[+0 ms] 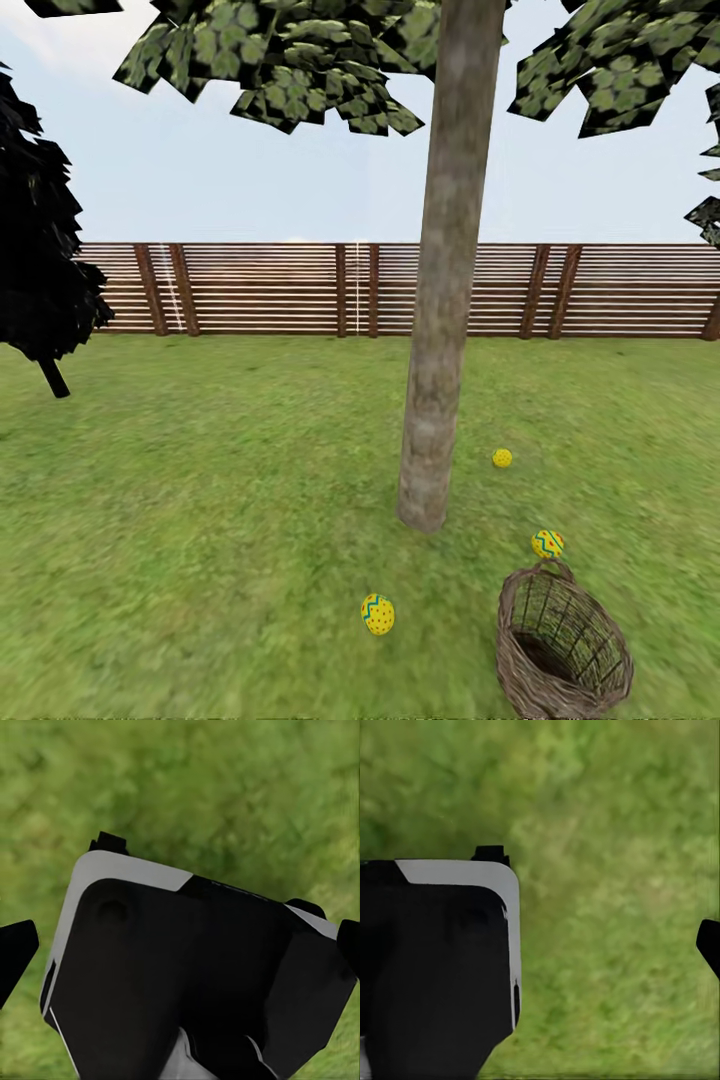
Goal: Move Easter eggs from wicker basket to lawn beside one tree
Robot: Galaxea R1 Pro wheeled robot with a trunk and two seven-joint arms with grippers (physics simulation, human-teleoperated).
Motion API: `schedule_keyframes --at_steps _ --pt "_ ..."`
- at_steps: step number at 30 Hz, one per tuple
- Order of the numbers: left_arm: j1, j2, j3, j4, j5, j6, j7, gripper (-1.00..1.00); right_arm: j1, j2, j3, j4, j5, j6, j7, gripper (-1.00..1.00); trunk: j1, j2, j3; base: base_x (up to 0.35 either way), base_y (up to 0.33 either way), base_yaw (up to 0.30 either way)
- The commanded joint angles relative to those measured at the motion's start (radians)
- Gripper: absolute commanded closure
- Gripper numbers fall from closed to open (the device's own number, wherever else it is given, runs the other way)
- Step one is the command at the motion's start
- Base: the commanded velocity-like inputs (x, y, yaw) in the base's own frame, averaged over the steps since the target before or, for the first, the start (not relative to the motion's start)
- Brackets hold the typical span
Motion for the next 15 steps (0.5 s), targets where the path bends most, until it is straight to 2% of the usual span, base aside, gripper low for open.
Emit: schedule_keyframes --at_steps 1,12,15 --pt "0.000 0.003 0.008 0.002 -0.008 0.002 -0.002 -1.00 0.005 0.001 0.007 0.002 -0.004 0.000 0.000 -1.00 0.000 -0.001 -0.002 0.000 0.000 0.000" --pt "0.000 0.004 0.008 0.002 -0.008 0.001 -0.003 -1.00 0.014 0.004 0.007 0.002 -0.006 -0.035 -0.001 -1.00 0.000 -0.001 0.009 0.000 0.000 0.000" --pt "0.000 0.002 0.008 0.002 -0.008 0.001 -0.002 -1.00 0.014 0.003 0.007 0.002 -0.021 -0.038 -0.001 -1.00 0.000 -0.001 0.013 0.000 0.000 0.000"
